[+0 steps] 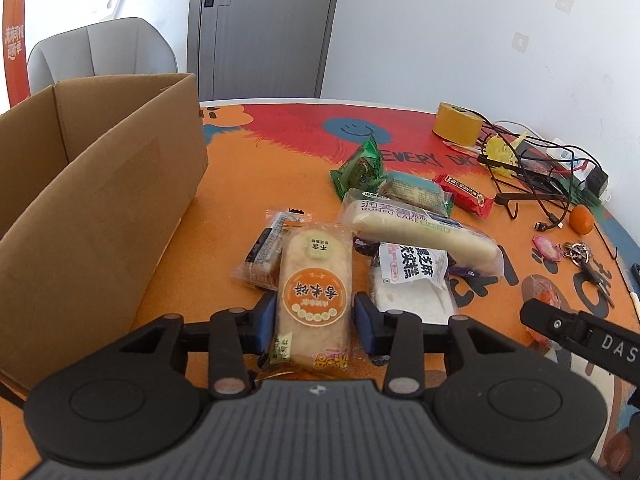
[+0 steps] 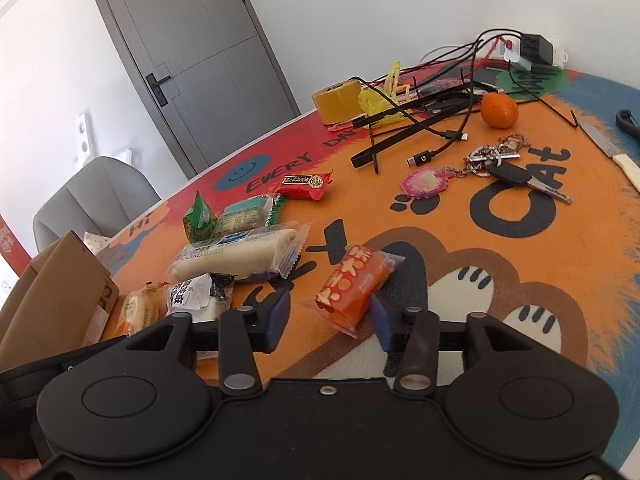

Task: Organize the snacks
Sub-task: 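Grasp the bread loaf packet with the left gripper while the right closes on the orange packet, then carry both packets over the cardboard box and open both grippers to drop them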

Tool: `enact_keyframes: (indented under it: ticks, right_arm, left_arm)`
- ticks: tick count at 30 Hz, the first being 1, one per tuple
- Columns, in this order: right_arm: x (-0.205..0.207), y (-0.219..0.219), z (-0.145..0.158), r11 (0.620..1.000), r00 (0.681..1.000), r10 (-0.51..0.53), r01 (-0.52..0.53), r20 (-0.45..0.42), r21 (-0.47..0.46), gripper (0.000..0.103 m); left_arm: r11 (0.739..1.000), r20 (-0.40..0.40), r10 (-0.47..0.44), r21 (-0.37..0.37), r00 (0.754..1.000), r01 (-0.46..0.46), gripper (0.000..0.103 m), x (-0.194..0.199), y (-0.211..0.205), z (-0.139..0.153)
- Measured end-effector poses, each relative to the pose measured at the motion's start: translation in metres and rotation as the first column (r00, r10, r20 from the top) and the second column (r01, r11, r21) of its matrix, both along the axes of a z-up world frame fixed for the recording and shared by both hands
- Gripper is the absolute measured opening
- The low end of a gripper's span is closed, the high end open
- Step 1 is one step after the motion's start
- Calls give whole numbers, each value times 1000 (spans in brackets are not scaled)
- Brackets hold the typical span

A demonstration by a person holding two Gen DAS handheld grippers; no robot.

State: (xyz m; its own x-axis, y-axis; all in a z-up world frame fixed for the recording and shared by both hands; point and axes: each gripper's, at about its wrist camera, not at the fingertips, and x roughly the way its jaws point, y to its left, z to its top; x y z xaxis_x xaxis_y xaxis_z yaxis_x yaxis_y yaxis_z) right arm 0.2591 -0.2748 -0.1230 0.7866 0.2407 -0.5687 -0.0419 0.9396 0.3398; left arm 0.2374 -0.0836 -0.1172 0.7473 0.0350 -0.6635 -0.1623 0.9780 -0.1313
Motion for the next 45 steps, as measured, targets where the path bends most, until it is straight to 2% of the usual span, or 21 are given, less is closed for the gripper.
enact_keyframes:
  ticks: [4,6,8,9,10,11,14,22,32,45]
  right_arm:
    - [1,8,-1,999,1000,-6,7,12,-32,53]
    - [0,10,-1,999,1000,0,0,15,-36,50]
    - [-1,9,-2,1000,1000,19,-19,14,-21,34]
    - [-2,8,-3,1000,1000,27,-27,10,-13,21]
    - [-2,6,-3,999,999,40,-40,1,4,14]
    - [-3,5,-4,999,999,46,-46,-7,22,12]
    - [-10,3,-3,998,999,43,-43,6,38,10]
    - [-26,0,12,996,996,58,-63,71,67,4]
    - [-40,-1,27,990,989,75,-89,129,106,4]
    - [-48,20,48,983,975,120,-143,188,113,3]
  left_arm:
    - [1000,-5,-8,14,1000,8,40,1,0,0]
    - [1000,-14,-7,28,1000,7,40,0,-2,0]
    - [999,-25,-10,34,1000,11,34,-2,-3,1]
    - [1000,-27,-15,15,1000,15,33,-3,-1,3]
    - [1000,-31,-20,-21,999,20,33,-5,2,4]
    - [998,-34,-23,-52,999,21,33,-6,3,5]
    - [999,2,-20,-34,1000,20,33,-15,-1,13]
    - [998,62,-30,-44,998,33,33,-34,-4,34]
    - [999,132,-7,-43,991,13,33,-55,4,58]
    - [997,202,42,-65,979,-30,33,-73,31,85]
